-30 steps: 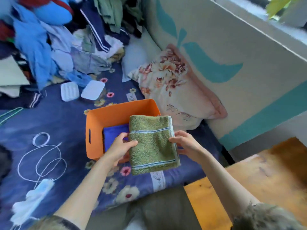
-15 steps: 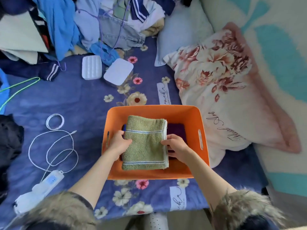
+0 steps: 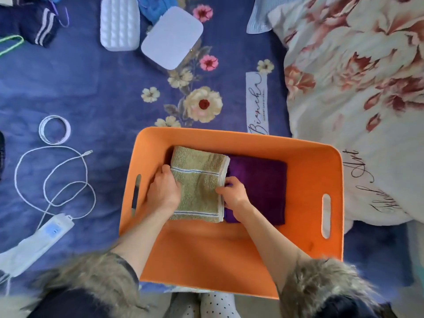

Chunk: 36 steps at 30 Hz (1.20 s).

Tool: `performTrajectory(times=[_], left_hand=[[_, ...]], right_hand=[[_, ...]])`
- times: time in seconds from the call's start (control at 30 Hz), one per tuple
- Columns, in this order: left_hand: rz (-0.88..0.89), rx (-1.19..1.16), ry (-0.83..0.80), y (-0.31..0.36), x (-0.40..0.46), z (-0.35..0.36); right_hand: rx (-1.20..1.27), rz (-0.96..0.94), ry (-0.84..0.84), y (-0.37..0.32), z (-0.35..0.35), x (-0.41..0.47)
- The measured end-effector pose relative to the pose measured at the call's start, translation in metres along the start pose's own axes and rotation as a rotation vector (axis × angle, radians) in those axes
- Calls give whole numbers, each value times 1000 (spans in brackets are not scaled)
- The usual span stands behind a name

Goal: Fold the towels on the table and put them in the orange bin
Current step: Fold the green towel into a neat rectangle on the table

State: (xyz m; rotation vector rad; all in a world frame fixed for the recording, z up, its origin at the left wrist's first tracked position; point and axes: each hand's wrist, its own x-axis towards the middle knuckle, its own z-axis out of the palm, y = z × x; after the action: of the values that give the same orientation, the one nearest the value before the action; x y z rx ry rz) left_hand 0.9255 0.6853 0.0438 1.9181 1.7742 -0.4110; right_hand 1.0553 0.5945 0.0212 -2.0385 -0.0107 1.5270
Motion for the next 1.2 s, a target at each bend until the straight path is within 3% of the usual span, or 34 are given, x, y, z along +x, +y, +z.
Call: performTrajectory(times=[0.23,0.37,0.43,0.5,0.57,0.73,0.93,1.07,1.2], left_hand=[[85,-31,124,-2,-4,11],[479,183,171,-13,-11,19],[576,363,92,-20,-10,23],[594,518,28,-24,-1,26],[575,639,-12,-22,12,26],[496,763,-134,-14,39,35],[475,717,-197,-12,38,37],[493,610,-276,-12,17,20],[550,470,-327,-10,-28,-3]], right_hand=[[-319,-202,148,5,2,5],[-856,-754,372,16,2,-10],[-1137,-944,257,22,2,-10],[-1367,-954,82,25,0,-4],[-1481,-891,10,25,-4,13],[-1539,-802,51,18,-5,48],[-1545,-812,16,21,-3,53],[-1401,-791,-21,14,-11,26],[-1218,-699,86,13,-27,-26]])
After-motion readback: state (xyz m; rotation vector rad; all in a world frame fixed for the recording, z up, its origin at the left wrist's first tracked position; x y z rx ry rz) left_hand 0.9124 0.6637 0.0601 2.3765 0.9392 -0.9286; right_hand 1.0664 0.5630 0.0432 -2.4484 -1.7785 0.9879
